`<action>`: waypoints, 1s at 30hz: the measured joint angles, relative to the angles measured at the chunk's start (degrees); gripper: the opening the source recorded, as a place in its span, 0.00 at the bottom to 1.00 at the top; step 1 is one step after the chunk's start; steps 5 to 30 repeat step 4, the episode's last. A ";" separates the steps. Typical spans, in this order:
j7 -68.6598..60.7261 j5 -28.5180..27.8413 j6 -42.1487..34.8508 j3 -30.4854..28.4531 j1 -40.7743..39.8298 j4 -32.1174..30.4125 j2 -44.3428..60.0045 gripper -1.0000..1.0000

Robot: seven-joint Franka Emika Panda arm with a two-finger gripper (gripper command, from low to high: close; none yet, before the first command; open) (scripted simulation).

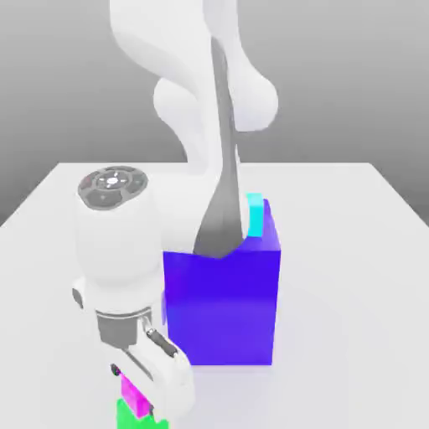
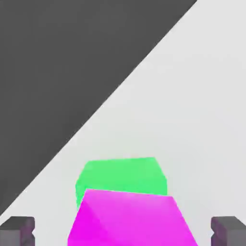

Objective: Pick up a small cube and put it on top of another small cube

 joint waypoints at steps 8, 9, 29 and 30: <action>-0.81 1.09 -5.36 0.59 -0.38 -0.32 -5.71 1.00; -0.81 1.09 -5.36 0.59 -0.38 -0.32 -5.71 1.00; -0.81 1.09 -5.36 0.59 -0.38 -0.32 -5.71 1.00; -0.81 1.09 -5.36 0.59 -0.38 -0.32 -5.71 1.00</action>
